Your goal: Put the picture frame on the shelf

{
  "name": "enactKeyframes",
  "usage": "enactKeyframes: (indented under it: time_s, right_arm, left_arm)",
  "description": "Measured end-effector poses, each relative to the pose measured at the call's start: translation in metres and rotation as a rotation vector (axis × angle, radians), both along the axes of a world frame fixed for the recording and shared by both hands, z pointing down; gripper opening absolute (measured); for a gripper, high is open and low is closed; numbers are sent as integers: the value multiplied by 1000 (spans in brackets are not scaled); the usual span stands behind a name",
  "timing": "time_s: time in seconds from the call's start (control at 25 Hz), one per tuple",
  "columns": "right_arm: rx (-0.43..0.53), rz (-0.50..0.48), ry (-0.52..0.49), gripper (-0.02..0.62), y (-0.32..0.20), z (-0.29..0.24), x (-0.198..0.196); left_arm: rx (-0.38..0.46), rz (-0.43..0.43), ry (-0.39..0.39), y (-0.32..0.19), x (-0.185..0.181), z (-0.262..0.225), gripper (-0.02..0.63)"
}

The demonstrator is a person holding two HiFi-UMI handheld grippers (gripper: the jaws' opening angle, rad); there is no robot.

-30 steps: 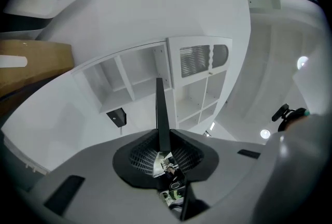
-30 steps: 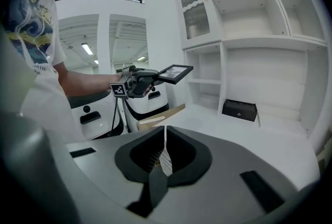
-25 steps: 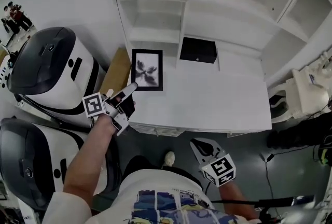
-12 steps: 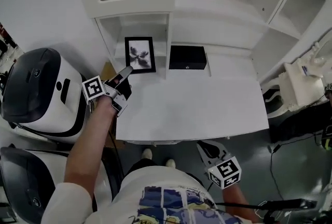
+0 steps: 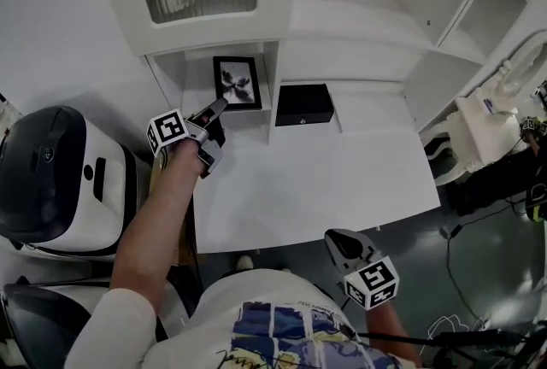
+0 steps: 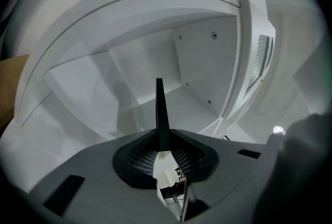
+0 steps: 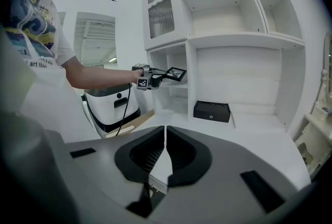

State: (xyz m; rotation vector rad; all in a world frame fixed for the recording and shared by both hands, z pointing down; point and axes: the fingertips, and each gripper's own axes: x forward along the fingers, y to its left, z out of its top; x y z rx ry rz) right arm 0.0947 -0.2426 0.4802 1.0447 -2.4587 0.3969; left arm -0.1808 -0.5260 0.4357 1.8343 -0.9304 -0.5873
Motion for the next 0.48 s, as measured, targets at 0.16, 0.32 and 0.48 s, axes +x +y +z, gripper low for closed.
enactKeyframes:
  time_s: [0.16, 0.32, 0.48]
  right_arm:
    - [-12, 38, 8, 34, -1, 2, -6]
    - [-22, 72, 18, 34, -2, 4, -10]
    - [-33, 95, 21, 34, -4, 6, -12]
  left_arm:
    - [-29, 12, -4, -21, 7, 8, 74]
    - [-51, 21, -21, -33, 11, 15, 74]
    - [-71, 44, -29, -38, 15, 21, 74]
